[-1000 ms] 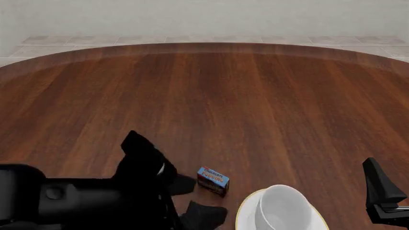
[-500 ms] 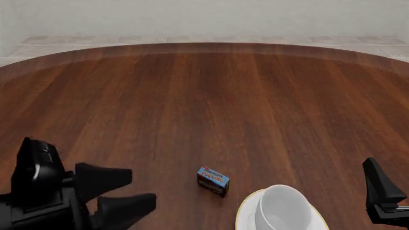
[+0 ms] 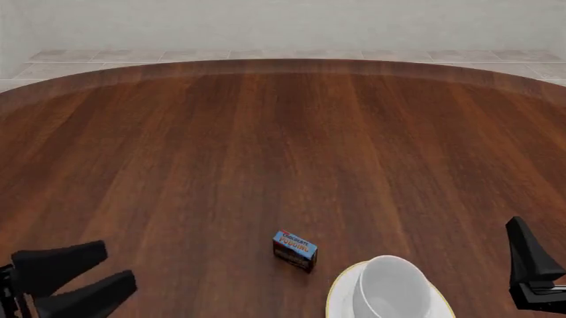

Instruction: Put the white mug on the plate.

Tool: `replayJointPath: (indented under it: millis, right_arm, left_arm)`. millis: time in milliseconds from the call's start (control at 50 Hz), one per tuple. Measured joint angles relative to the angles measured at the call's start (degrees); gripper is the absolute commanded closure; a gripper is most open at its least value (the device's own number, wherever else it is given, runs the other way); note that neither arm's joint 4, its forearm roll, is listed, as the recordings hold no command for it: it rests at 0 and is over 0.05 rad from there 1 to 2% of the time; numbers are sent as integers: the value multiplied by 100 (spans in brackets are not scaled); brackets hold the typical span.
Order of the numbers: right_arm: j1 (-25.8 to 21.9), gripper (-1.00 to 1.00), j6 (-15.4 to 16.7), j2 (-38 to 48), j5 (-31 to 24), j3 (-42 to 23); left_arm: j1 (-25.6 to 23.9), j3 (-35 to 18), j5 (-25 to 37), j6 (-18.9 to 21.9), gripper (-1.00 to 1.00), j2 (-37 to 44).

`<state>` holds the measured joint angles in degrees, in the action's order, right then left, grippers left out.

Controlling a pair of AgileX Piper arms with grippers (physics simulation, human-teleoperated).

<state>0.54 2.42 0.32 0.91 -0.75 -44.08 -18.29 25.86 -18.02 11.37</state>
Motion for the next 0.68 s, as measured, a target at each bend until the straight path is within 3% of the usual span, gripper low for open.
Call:
replayJointPath:
  millis: [380,680]
  right_arm:
    - [120,-100,-199,-32,315,-322]
    - [177,-100,-484,-32,593,-462]
  left_arm:
    - [780,349,134,108,-100,-906]
    - [1363,519,-249,290,-100,-1071]
